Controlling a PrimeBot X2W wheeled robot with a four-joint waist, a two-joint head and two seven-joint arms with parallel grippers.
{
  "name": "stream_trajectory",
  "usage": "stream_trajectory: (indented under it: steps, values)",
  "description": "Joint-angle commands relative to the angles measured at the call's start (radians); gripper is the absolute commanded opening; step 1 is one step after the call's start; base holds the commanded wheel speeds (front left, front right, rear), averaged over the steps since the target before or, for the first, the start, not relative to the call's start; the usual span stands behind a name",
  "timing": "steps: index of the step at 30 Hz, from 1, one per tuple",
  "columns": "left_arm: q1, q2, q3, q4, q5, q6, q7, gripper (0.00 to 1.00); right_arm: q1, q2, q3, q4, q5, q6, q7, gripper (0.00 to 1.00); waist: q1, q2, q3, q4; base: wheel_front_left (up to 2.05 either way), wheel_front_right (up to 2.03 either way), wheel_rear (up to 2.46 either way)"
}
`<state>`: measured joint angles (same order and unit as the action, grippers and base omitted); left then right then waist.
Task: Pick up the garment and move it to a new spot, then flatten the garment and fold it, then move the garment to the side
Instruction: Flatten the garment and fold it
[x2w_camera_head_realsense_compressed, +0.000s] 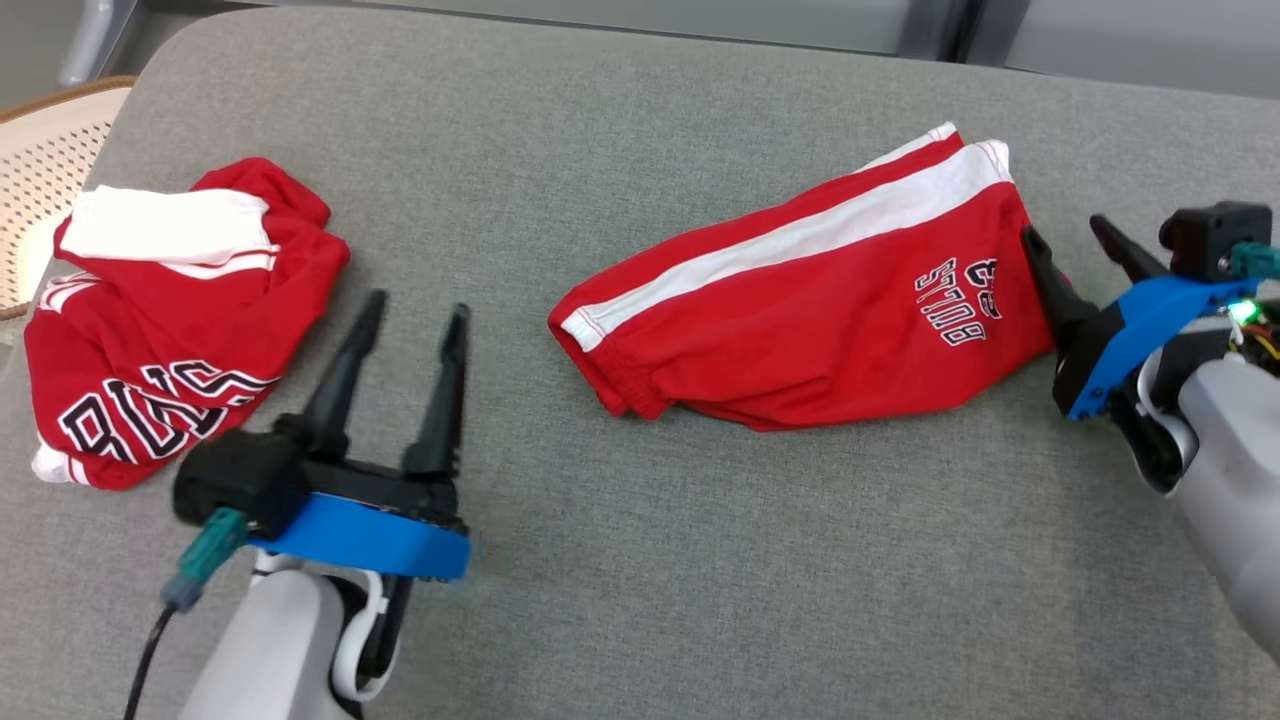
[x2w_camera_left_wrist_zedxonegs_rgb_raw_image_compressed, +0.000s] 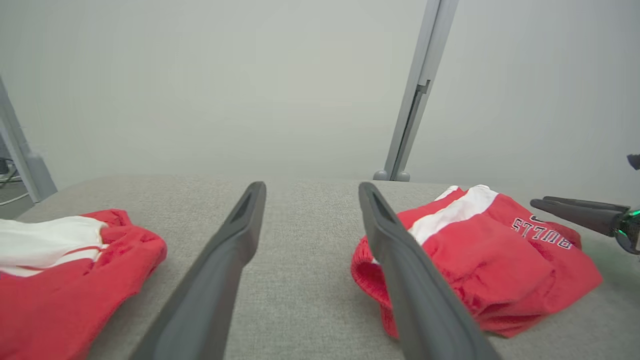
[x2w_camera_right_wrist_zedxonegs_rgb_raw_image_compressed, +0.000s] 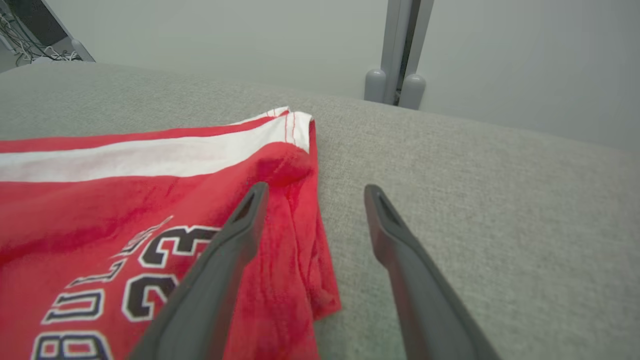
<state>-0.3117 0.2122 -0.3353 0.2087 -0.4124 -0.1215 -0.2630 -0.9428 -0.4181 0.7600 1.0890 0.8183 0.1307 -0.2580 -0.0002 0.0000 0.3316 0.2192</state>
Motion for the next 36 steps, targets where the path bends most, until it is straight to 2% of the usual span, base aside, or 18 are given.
stream_trajectory:
  steps: [1, 8, 14, 15, 16, 17, 28, 36]
  values:
    - [0.026, -0.019, 0.054, -0.029, 0.025, 0.009, -0.003, 1.00, 0.023, 0.002, 0.006, 0.009, 0.012, 0.000, -0.004, 1.00, 0.0002, 0.0000, -0.003, 0.002, 0.00, 0.00, 0.00]
    - [0.087, -0.097, 0.247, -0.125, 0.132, 0.022, -0.003, 1.00, 0.050, 0.022, 0.035, 0.038, 0.039, 0.000, 0.004, 1.00, 0.0002, 0.0000, -0.003, 0.006, 0.00, 0.00, 0.00]
    - [0.113, -0.145, 0.329, -0.135, 0.186, 0.012, -0.003, 1.00, 0.054, 0.037, 0.063, 0.059, 0.057, 0.000, 0.035, 0.99, 0.0002, 0.0000, 0.007, 0.013, 0.00, 0.00, 0.00]
    - [0.114, -0.148, 0.336, -0.131, 0.190, 0.010, -0.003, 1.00, 0.056, 0.039, 0.068, 0.059, 0.060, 0.000, 0.040, 0.55, 0.0002, 0.0000, 0.007, 0.015, 0.00, 0.00, 0.00]
    - [0.114, -0.151, 0.341, -0.128, 0.195, 0.008, -0.003, 1.00, 0.058, 0.041, 0.073, 0.056, 0.065, 0.000, 0.043, 0.07, 0.0002, 0.0000, 0.009, 0.015, 0.00, 0.00, 0.00]
    - [0.113, -0.154, 0.344, -0.126, 0.197, 0.006, -0.003, 1.00, 0.058, 0.040, 0.076, 0.049, 0.068, 0.000, 0.041, 0.00, 0.0002, 0.0000, 0.009, 0.015, 0.00, 0.00, 0.00]
    - [0.120, -0.162, 0.366, -0.077, 0.223, -0.004, -0.003, 1.00, 0.101, 0.028, 0.020, -0.004, 0.144, 0.000, -0.007, 0.00, 0.0002, 0.0000, -0.032, -0.042, 0.00, 0.00, 0.00]
    - [0.143, -0.162, 0.380, -0.064, 0.246, -0.008, -0.003, 1.00, 0.227, -0.005, -0.160, -0.145, 0.118, 0.000, -0.008, 0.00, 0.0002, 0.0000, -0.075, -0.105, 0.00, 0.00, 0.00]
